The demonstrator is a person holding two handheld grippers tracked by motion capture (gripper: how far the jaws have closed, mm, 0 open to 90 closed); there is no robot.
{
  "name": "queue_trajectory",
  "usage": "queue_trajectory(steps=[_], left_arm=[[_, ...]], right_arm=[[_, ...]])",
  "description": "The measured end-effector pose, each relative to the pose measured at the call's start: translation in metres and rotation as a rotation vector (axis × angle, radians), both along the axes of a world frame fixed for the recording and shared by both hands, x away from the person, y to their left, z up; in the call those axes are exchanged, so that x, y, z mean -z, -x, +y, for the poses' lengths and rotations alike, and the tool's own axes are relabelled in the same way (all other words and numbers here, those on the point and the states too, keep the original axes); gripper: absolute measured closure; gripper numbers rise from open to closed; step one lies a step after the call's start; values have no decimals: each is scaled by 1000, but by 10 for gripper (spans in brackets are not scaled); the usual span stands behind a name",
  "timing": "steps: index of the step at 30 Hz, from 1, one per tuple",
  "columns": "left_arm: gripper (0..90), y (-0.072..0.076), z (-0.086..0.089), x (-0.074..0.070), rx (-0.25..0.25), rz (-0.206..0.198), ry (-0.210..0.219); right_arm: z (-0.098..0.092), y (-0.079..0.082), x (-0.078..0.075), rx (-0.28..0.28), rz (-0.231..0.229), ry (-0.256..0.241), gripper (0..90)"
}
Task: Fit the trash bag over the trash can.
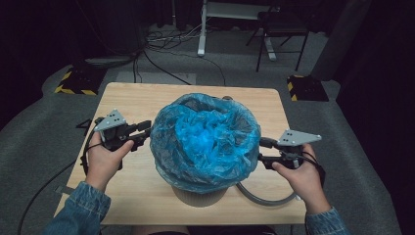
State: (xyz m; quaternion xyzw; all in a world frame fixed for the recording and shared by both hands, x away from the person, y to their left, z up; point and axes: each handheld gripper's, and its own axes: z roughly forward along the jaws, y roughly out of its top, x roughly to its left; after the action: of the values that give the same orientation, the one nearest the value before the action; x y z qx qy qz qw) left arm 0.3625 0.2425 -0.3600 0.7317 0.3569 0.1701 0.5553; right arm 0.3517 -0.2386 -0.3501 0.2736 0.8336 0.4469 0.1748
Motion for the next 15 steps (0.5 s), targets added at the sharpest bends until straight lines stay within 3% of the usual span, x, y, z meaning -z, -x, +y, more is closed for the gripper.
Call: queue_trajectory(steps=[3, 7, 11, 15], left_arm=[[553, 16, 2, -3, 9, -27, -13], [516, 37, 2, -8, 33, -39, 4], [503, 55, 2, -9, 57, -45, 11], [474, 64, -5, -8, 103, -39, 23]], right_arm=[[-4, 12, -11, -31, -26, -25, 300], [-3, 25, -18, -101, -18, -52, 234], [4, 36, -22, -148, -33, -30, 227], [11, 42, -26, -181, -35, -64, 220]])
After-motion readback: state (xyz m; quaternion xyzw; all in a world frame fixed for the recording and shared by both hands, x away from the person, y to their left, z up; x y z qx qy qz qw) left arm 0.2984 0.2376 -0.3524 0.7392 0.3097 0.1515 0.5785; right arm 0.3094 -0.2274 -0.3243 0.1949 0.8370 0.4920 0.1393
